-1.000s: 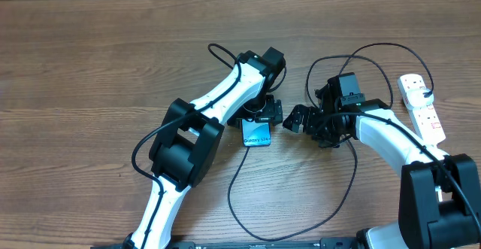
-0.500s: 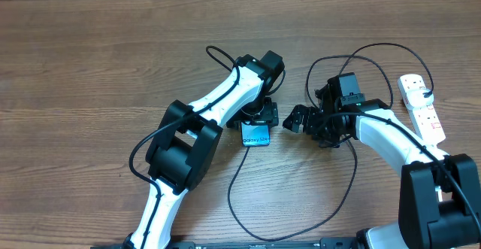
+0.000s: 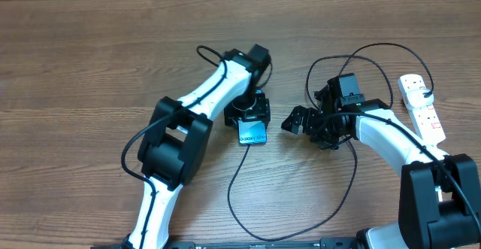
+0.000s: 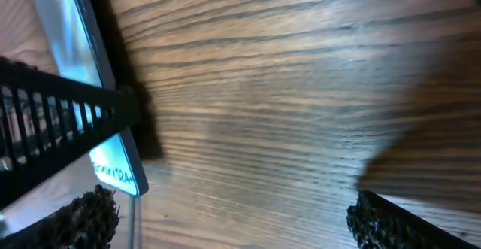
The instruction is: Plug charger to phone and switch on socket
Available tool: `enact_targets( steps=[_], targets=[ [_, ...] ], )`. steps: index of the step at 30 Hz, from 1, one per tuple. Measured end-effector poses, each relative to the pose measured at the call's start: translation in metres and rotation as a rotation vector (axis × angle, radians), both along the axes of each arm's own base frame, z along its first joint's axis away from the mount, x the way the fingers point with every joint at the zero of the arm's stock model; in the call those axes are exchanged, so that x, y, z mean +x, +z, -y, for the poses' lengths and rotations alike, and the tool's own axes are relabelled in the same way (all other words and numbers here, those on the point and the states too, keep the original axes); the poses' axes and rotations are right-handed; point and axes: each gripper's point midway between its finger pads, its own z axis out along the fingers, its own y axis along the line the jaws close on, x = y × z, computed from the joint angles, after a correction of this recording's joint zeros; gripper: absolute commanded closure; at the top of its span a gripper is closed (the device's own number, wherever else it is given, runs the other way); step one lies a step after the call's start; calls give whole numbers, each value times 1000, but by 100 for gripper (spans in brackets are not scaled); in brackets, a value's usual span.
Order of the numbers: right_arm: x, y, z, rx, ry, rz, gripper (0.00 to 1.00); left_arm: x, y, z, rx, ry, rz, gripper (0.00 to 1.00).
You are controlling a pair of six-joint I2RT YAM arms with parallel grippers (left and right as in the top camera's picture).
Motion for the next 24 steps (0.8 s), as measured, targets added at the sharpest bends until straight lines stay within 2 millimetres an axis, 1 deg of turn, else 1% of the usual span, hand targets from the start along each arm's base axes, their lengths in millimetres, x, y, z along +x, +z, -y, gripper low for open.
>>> enact_targets(
  steps=[4, 9, 14, 16, 17, 18, 24],
  targets=[
    [-3, 6, -11, 72, 25, -7, 0, 6, 5, 2, -115, -8, -26, 26],
    [-3, 21, -30, 200, 94, 26, 1, 9, 10, 8, -249, -28, -50, 24],
    [3, 31, -44, 256, 135, 83, 9, 3, 14, 22, -360, -66, -79, 23],
    [4, 33, -50, 269, 148, 98, 14, 0, 15, 26, -391, -76, -91, 23],
    [5, 34, -55, 273, 156, 107, 18, -1, 16, 27, -401, -81, -95, 23],
    [4, 35, -58, 275, 162, 110, 20, -1, 16, 29, -412, -84, -98, 23],
    [-5, 26, -86, 187, 187, 115, 35, -4, 17, 32, -439, -95, -108, 23]
  ],
)
